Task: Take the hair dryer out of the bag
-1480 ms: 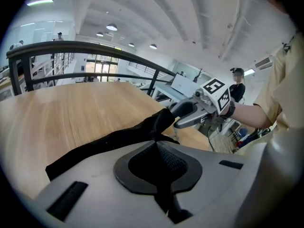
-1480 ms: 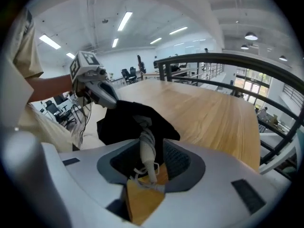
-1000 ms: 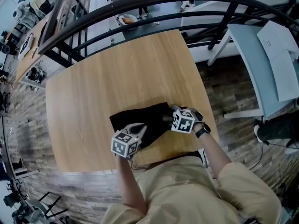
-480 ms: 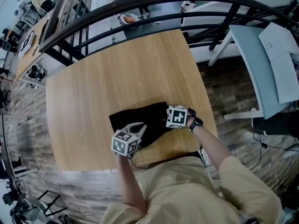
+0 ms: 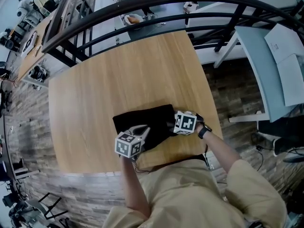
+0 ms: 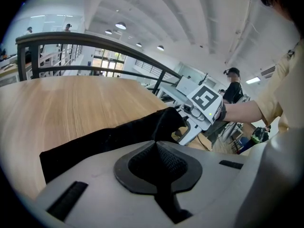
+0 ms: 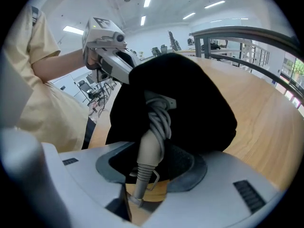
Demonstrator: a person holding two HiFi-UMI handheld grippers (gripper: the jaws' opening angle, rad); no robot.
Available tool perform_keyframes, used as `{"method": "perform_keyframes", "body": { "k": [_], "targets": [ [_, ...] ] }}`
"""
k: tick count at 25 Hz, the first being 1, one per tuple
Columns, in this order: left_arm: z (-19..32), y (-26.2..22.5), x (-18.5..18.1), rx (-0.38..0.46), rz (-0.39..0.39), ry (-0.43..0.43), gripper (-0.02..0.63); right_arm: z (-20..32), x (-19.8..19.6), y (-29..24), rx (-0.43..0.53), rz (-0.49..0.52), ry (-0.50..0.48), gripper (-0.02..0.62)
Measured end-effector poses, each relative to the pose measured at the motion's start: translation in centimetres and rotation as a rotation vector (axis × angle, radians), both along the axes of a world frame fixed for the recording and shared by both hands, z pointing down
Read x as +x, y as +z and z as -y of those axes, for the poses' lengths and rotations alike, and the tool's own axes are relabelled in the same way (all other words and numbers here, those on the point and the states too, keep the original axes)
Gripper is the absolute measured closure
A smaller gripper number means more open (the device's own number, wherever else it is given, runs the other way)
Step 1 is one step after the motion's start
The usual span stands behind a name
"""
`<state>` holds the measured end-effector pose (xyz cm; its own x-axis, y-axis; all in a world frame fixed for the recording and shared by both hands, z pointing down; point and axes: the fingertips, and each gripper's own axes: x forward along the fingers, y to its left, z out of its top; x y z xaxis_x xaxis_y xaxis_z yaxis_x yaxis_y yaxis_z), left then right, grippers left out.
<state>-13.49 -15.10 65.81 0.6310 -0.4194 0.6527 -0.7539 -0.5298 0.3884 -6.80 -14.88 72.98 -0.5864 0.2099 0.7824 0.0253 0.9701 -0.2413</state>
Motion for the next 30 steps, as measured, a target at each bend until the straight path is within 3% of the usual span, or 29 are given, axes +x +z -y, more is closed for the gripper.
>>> {"method": "perform_keyframes", "body": {
  "k": [15,30],
  "targets": [
    [0.1,0.3,0.4,-0.001,-0.033,-0.003,0.588,1.6,6.3,-4.7,0.18,-0.014,0.023,0.423],
    [1.1,0.6,1.3,-0.002,-0.014,-0.001,0.589,1.5,13.7,-9.7,0.282,-0.023,0.111,0.426]
  ]
}}
